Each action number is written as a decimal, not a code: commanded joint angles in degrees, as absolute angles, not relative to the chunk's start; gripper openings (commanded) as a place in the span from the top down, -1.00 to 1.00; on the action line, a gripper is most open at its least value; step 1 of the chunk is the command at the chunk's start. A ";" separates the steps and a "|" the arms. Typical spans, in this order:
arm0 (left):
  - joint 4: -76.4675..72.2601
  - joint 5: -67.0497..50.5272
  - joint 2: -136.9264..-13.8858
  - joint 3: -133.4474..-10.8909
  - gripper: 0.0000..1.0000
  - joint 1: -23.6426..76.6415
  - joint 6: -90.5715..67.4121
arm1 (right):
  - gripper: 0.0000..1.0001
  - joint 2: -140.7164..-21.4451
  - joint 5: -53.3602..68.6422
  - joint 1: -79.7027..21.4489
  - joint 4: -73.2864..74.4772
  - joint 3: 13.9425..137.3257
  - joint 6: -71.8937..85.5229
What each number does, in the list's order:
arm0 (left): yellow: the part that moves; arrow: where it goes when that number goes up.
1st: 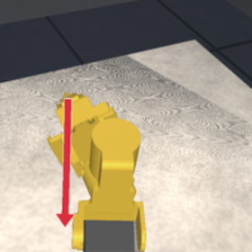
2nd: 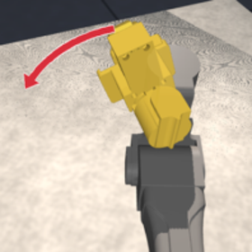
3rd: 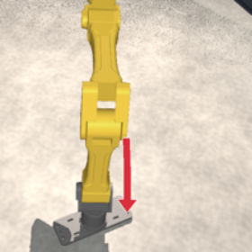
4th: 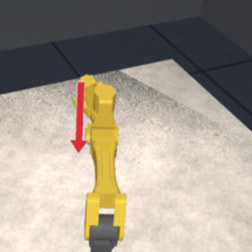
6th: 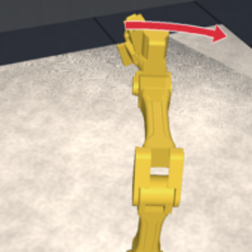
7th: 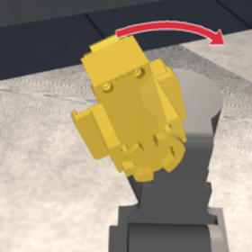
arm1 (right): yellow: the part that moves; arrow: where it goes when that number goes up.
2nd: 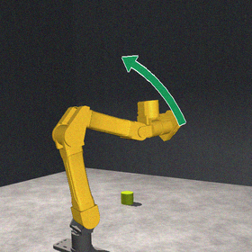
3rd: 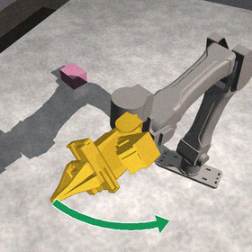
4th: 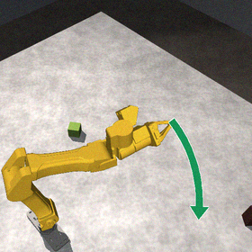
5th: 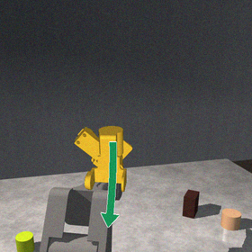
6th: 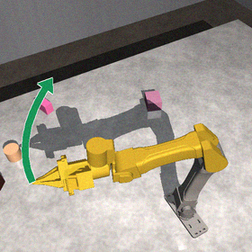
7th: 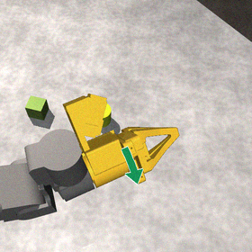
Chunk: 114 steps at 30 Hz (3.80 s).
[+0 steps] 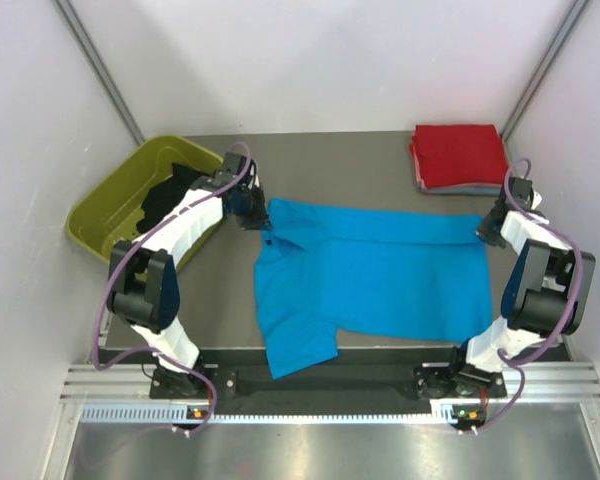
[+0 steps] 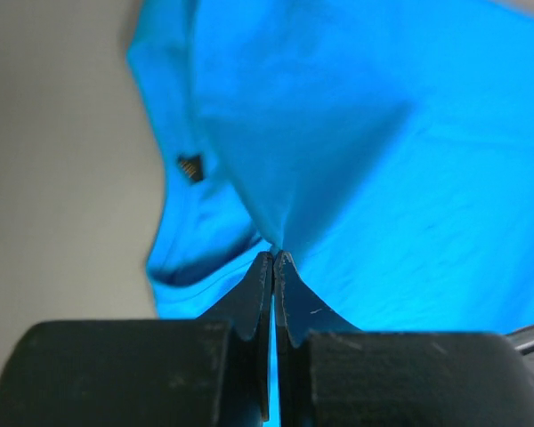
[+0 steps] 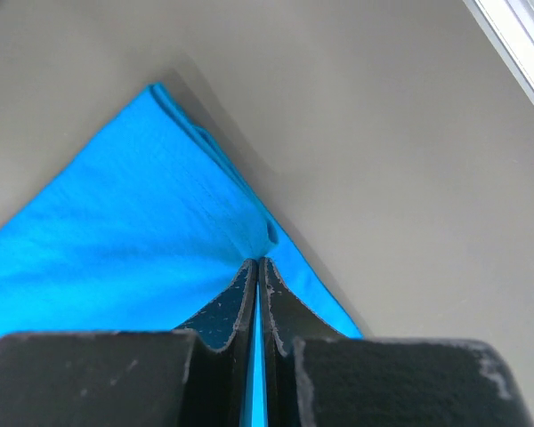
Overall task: Fold and stack the t-shirts
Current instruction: Fold the tshirt
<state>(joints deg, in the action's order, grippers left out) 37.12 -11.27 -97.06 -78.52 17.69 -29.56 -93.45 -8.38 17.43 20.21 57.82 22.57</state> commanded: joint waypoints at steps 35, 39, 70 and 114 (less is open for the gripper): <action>37.79 -0.53 -92.99 -67.24 1.00 22.85 -29.44 | 1.00 -90.88 -13.01 18.28 20.57 53.79 24.26; 38.50 -0.53 -93.08 -67.85 1.00 22.85 -29.00 | 1.00 -90.62 -13.62 18.28 20.91 53.70 24.52; 39.91 -1.24 -107.23 -90.36 0.90 14.77 -24.69 | 0.00 -88.31 -5.18 -33.73 6.42 57.91 51.05; 27.60 2.46 -119.79 -86.48 1.00 14.85 -24.96 | 0.00 -110.04 -9.67 -53.17 -6.59 62.67 87.36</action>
<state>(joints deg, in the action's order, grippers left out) 28.45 -0.47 -118.56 -86.24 14.90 -25.21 -109.69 -8.56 -52.40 -4.05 61.60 86.63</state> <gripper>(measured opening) 0.011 0.503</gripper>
